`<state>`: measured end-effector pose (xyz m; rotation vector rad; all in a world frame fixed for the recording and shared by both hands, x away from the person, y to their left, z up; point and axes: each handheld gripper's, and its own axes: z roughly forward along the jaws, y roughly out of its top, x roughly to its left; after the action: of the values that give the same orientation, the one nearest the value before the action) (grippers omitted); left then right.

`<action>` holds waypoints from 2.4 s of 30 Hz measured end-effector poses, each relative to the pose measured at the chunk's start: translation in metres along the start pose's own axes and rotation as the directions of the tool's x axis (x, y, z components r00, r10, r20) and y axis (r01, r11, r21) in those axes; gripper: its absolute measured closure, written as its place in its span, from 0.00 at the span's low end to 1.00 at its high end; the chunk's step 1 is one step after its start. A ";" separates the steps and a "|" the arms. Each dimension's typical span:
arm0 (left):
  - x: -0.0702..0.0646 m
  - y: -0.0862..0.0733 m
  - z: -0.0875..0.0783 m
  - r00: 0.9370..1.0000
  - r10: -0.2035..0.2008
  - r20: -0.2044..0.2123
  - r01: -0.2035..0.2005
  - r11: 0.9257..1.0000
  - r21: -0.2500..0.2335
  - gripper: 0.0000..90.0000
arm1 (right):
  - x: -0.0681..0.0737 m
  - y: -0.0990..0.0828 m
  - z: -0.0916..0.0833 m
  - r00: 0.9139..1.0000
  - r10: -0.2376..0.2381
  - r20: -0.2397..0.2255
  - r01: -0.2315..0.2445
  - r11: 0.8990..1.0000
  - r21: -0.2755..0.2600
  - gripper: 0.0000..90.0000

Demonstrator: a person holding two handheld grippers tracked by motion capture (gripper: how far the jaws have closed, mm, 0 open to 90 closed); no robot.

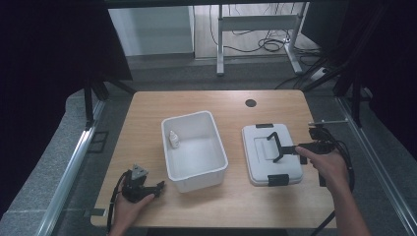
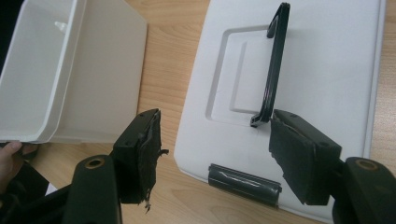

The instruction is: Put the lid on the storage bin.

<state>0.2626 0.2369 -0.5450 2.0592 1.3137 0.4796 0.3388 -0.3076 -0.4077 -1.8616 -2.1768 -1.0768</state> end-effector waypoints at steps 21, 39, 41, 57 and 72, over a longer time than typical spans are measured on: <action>0.000 0.000 0.000 1.000 0.001 0.001 -0.001 1.000 0.001 0.15 | 0.010 0.043 0.016 0.999 0.011 0.041 -0.015 0.996 0.086 0.39; 0.000 0.000 0.000 1.000 0.002 0.003 -0.002 1.000 0.002 0.15 | 0.011 0.069 0.033 0.997 -0.010 0.077 -0.003 0.987 0.158 0.42; 0.000 0.000 0.000 1.000 0.003 0.003 -0.003 1.000 0.002 0.14 | 0.008 0.070 0.037 0.996 -0.009 0.086 -0.007 0.984 0.176 0.42; 0.001 0.001 0.001 1.000 0.006 0.005 -0.006 1.000 0.003 0.14 | -0.010 0.077 0.067 0.985 -0.034 0.171 -0.012 0.964 0.266 0.54; 0.001 0.001 0.001 1.000 0.006 0.006 -0.006 1.000 0.003 0.14 | -0.020 0.074 0.084 0.978 -0.009 0.208 -0.060 0.945 0.321 0.74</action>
<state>0.2635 0.2371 -0.5450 2.0663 1.3060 0.4741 0.4410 -0.2772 -0.4474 -1.9101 -2.2592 -0.4925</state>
